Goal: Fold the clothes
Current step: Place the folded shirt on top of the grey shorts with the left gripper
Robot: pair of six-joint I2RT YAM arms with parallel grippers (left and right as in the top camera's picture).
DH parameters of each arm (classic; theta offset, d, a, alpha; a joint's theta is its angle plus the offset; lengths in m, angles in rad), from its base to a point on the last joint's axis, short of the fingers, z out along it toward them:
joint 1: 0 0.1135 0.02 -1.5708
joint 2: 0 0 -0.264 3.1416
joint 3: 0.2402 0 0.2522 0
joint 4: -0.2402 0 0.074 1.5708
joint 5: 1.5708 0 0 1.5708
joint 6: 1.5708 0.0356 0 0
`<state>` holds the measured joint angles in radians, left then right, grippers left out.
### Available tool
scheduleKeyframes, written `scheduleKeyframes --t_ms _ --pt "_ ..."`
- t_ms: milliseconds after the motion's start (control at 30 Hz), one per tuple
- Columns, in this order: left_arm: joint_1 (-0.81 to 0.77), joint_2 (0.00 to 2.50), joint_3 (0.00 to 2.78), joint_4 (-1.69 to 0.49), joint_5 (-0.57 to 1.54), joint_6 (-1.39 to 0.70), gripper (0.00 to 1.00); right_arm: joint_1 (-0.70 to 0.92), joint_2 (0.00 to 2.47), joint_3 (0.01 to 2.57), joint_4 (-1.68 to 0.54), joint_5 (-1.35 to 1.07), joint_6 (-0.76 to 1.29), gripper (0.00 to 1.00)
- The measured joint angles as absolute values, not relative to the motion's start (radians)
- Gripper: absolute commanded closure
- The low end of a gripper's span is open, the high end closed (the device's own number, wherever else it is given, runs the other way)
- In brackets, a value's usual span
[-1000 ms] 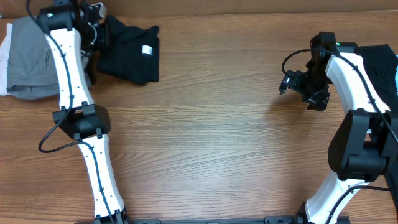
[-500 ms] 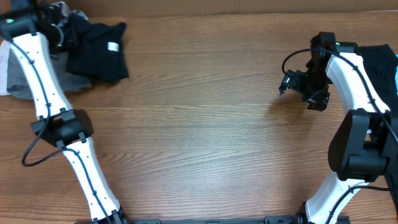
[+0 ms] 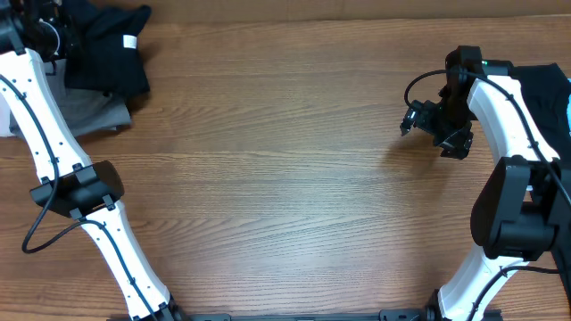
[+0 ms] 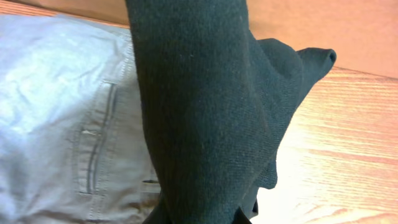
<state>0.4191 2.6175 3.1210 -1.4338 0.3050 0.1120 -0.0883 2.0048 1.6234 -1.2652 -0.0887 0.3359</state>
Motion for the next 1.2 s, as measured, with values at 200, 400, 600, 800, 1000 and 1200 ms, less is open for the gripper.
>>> scheduleKeyframes --t_ms 200,400,600,800,1000,1200 --pt "0.441 2.617 3.121 -1.425 0.303 0.113 0.96 -0.088 2.005 1.623 -1.265 -0.089 0.336 0.0" --pt "0.447 2.617 3.121 -1.448 0.282 0.11 0.96 -0.088 2.005 1.623 -1.265 -0.089 0.336 0.0" --pt "0.459 2.617 3.118 -1.43 0.224 0.121 0.96 -0.088 2.005 1.623 -1.265 -0.089 0.336 0.0" --pt "0.507 2.612 2.999 -1.275 0.204 0.154 0.96 -0.088 2.005 1.623 -1.265 -0.089 0.336 0.0" --pt "0.545 2.612 2.805 -1.061 0.193 0.163 0.96 -0.088 2.005 1.623 -1.265 -0.089 0.336 0.0" --pt "0.577 2.612 2.674 -0.92 0.189 0.163 0.96 -0.088 2.005 1.623 -1.265 -0.089 0.336 0.0"
